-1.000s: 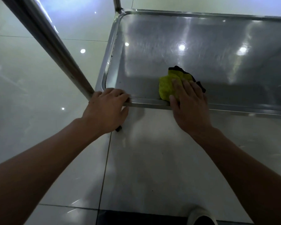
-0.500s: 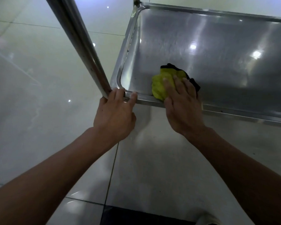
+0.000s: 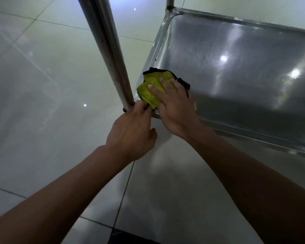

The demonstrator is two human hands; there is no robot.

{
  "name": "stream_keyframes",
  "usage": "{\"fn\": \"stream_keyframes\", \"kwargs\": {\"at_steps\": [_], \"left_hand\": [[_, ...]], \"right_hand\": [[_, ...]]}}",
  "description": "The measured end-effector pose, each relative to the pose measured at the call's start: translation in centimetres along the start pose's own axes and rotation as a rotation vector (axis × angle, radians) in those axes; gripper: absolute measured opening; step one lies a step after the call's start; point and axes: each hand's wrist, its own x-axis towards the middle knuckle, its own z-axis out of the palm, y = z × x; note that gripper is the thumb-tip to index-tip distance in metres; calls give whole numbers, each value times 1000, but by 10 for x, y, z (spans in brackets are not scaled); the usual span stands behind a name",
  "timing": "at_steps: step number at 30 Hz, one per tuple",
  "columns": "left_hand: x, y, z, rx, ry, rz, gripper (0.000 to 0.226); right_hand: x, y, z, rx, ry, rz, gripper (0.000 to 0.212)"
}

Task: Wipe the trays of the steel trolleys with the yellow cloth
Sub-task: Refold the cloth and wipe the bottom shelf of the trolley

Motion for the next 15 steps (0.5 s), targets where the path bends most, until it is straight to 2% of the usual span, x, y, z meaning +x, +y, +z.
{"fn": "stream_keyframes", "kwargs": {"at_steps": [6,10,12,15], "left_hand": [[-2,8,2,159,25,15,48],[8,18,-3,282,47,-3,47],[15,31,-8,348,85,43,47],[32,64,-10,298,87,181,41]], "right_hand": [[-6,4,-7,5,11,24,60],[-24,28,-20,41,78,111,62],[-38,46,-27,20,117,142,62],[-59,73,-37,17,150,195,61]]}}
